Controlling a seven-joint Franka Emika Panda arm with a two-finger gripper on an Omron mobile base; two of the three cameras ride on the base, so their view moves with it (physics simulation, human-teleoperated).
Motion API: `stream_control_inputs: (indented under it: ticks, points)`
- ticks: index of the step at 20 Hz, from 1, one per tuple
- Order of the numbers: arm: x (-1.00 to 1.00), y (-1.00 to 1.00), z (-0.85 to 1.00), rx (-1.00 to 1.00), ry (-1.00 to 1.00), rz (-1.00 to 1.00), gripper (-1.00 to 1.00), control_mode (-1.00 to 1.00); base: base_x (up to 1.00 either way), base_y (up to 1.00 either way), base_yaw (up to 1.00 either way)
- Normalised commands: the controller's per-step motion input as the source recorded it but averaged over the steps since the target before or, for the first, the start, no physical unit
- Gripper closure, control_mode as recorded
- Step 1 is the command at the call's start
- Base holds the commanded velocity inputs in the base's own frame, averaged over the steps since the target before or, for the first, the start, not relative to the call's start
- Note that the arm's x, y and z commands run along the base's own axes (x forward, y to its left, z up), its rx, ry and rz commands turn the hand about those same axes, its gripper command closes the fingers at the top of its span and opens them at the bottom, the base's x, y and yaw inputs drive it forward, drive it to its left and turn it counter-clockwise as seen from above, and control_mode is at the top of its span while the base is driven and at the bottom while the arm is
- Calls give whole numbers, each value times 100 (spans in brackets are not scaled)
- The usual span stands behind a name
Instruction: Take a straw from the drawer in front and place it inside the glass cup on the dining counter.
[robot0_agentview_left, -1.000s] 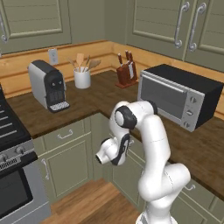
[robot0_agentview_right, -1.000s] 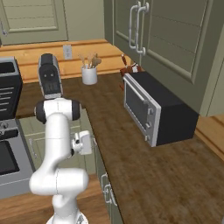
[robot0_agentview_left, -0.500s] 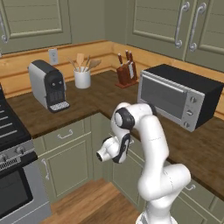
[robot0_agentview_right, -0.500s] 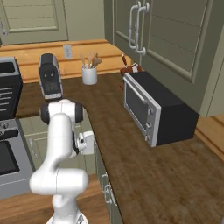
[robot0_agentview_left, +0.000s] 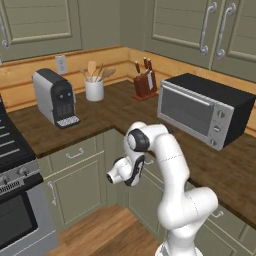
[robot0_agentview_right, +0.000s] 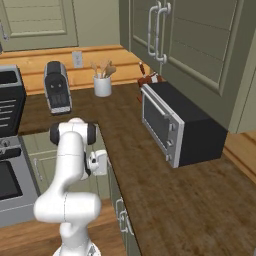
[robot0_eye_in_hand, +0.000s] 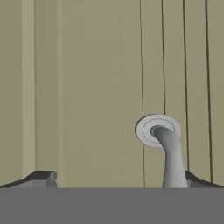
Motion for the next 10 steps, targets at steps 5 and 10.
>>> stream_control_inputs:
  ticks: [5,10]
  points:
    - [23,4,-4,0,0,0,100,-100,0,0,0]
    - [-1,0,0,0,-1,0,100,-100,0,0,0]
